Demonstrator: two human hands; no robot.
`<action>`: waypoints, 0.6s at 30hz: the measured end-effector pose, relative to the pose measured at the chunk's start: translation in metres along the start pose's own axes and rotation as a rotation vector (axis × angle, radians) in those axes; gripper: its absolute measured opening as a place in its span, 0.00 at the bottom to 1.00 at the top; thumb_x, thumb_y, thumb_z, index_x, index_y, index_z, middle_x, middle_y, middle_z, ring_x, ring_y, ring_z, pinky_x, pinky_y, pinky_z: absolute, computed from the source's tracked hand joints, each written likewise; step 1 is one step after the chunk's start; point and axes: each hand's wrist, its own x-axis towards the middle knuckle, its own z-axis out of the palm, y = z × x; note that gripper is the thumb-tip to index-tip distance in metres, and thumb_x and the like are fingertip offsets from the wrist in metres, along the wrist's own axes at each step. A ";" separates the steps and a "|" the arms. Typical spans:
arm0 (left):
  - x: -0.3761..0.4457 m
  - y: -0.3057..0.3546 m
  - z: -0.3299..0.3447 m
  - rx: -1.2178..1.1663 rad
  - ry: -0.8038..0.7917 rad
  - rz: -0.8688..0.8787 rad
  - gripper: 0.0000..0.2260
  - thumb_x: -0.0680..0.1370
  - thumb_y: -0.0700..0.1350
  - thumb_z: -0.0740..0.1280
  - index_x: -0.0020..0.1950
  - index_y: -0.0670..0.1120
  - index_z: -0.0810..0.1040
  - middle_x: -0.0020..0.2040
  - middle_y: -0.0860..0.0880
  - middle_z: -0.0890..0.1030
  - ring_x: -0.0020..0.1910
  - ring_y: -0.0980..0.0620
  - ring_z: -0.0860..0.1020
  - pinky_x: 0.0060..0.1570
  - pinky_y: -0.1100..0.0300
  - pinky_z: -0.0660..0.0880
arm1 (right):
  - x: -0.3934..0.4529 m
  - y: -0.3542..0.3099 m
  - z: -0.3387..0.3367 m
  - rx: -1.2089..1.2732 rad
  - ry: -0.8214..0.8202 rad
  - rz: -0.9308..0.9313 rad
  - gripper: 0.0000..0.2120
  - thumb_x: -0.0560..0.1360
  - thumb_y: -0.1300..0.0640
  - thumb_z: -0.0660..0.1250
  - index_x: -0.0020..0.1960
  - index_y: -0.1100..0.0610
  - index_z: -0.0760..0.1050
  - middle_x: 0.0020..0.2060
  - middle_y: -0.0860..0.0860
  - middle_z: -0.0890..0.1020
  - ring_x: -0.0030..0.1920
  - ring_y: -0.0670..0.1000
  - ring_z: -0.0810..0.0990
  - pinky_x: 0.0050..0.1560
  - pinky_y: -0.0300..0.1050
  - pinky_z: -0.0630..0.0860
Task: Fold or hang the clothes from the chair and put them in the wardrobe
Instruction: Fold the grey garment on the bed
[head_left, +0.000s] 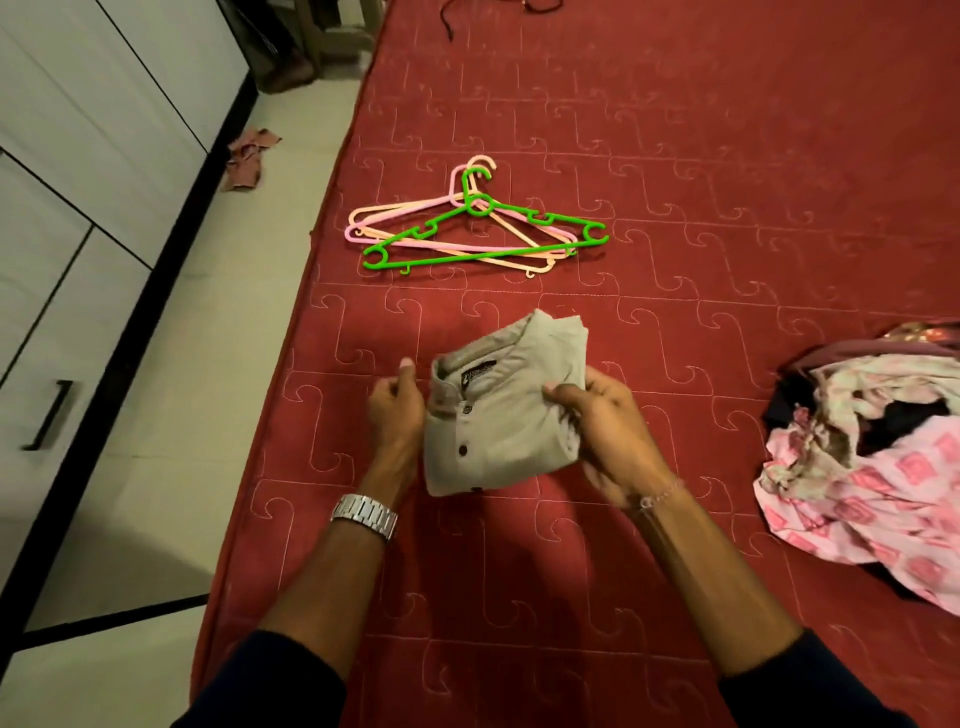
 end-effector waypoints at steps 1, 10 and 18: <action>0.002 -0.014 -0.002 -0.037 -0.140 -0.142 0.30 0.75 0.70 0.60 0.56 0.44 0.82 0.52 0.42 0.85 0.50 0.44 0.83 0.51 0.48 0.80 | -0.006 0.000 -0.010 0.081 -0.035 0.038 0.12 0.79 0.70 0.62 0.60 0.65 0.78 0.52 0.62 0.85 0.50 0.58 0.85 0.47 0.50 0.83; -0.026 -0.065 0.014 0.184 -0.449 -0.128 0.24 0.84 0.60 0.56 0.59 0.42 0.82 0.53 0.45 0.85 0.52 0.48 0.84 0.55 0.52 0.80 | 0.014 0.082 -0.124 -0.183 0.239 0.271 0.11 0.80 0.63 0.64 0.62 0.61 0.78 0.49 0.57 0.87 0.47 0.55 0.86 0.56 0.59 0.81; -0.019 -0.078 0.019 0.415 -0.108 0.280 0.08 0.78 0.48 0.72 0.50 0.45 0.78 0.44 0.50 0.81 0.43 0.49 0.80 0.41 0.56 0.78 | 0.030 0.097 -0.126 -0.949 0.497 -0.191 0.20 0.77 0.42 0.68 0.64 0.51 0.74 0.49 0.49 0.81 0.47 0.51 0.79 0.47 0.49 0.78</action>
